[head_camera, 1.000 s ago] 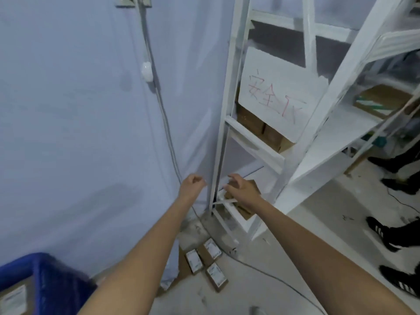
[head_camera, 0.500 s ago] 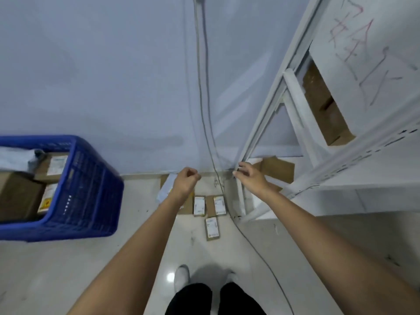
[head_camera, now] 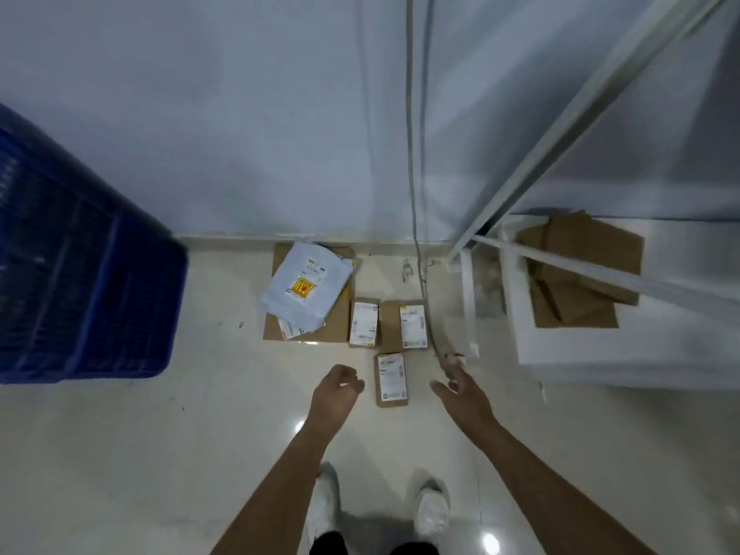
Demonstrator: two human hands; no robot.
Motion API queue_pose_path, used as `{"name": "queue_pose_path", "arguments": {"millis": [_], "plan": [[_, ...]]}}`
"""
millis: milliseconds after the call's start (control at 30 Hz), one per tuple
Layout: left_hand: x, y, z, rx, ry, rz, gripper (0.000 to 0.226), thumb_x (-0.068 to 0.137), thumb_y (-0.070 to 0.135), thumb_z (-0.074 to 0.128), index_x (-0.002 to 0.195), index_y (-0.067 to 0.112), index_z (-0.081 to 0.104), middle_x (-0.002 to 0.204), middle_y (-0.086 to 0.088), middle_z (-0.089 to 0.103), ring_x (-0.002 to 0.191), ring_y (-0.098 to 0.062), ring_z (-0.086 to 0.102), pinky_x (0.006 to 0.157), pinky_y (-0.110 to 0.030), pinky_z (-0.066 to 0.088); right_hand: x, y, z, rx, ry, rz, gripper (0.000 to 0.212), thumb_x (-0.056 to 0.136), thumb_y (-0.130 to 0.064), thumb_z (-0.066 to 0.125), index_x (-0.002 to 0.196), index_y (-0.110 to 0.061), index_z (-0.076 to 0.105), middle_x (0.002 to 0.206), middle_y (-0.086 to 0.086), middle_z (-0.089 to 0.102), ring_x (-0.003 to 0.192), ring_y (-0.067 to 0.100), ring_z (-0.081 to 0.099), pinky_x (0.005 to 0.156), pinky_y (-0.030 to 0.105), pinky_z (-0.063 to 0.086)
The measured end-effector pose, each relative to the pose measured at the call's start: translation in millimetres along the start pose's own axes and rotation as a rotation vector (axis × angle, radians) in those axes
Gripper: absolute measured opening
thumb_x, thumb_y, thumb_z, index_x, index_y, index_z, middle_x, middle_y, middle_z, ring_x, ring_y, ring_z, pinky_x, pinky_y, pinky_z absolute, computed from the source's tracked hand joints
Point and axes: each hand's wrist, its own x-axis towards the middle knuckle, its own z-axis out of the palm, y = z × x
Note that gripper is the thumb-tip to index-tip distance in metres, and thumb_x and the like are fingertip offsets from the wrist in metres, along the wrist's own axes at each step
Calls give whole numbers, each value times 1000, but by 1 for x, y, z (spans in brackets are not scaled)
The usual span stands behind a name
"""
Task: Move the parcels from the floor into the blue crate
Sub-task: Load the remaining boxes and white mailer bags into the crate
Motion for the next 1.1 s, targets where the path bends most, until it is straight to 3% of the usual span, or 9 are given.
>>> {"name": "queue_pose_path", "arguments": {"millis": [167, 267, 467, 533, 600, 700, 800, 900, 1100], "plan": [[117, -94, 59, 70, -38, -66, 28, 86, 12, 61, 114, 8, 58, 118, -4, 62, 106, -28, 59, 83, -29, 45, 106, 97, 69, -171, -90, 58, 45, 93, -33, 57, 137, -24, 47, 140, 3, 49, 126, 21, 48, 100, 28, 37], [188, -139, 99, 116, -67, -92, 35, 86, 8, 57, 121, 9, 54, 128, -5, 59, 114, -32, 57, 98, -38, 46, 170, 131, 107, -213, -126, 83, 49, 94, -34, 54, 141, -24, 42, 143, 5, 45, 129, 23, 45, 103, 29, 35], [257, -214, 168, 132, -159, -115, 45, 97, 6, 41, 141, 10, 36, 137, -13, 49, 125, -31, 49, 96, -31, 43, 266, 179, 167, -174, -211, 110, 71, 93, -23, 57, 152, -17, 18, 149, 7, 40, 130, 28, 45, 103, 31, 39], [260, -230, 180, 85, -167, -138, 42, 96, 9, 42, 138, 11, 42, 133, -10, 53, 122, -29, 52, 98, -33, 44, 274, 189, 174, -125, -253, 152, 69, 93, -20, 59, 150, -11, 21, 145, 9, 45, 129, 29, 46, 100, 30, 39], [249, -237, 184, -38, -162, -166, 37, 92, 2, 40, 124, 14, 56, 119, -4, 62, 108, -23, 58, 85, -25, 48, 269, 196, 175, -113, -205, 188, 61, 92, -23, 59, 144, -4, 32, 137, 12, 52, 124, 30, 50, 98, 32, 41], [210, -234, 179, -279, -103, -179, 42, 86, -9, 38, 96, 21, 65, 98, 1, 66, 92, -16, 61, 69, -16, 47, 242, 201, 162, -52, -126, 181, 53, 88, -32, 64, 134, -8, 52, 120, 11, 64, 104, 27, 63, 87, 34, 51], [162, -209, 167, -462, -41, -293, 29, 90, -4, 46, 103, 19, 58, 119, -8, 57, 102, -21, 61, 74, -26, 53, 193, 178, 135, 223, -131, 238, 39, 89, -24, 66, 126, -16, 61, 99, 5, 68, 85, 20, 64, 69, 30, 53], [113, -158, 143, -537, -1, -267, 24, 92, 1, 52, 108, 17, 60, 125, -10, 54, 106, -23, 61, 69, -25, 55, 139, 133, 102, 454, -144, 268, 36, 87, -18, 68, 123, -23, 61, 102, 7, 68, 91, 23, 67, 78, 40, 58], [17, -11, 67, -532, 34, -38, 16, 91, 14, 60, 107, 15, 63, 115, -8, 65, 102, -22, 65, 69, -26, 57, 52, -4, 22, 619, -165, 76, 39, 86, -7, 68, 119, -24, 59, 111, 5, 70, 98, 23, 68, 66, 30, 57]]}}
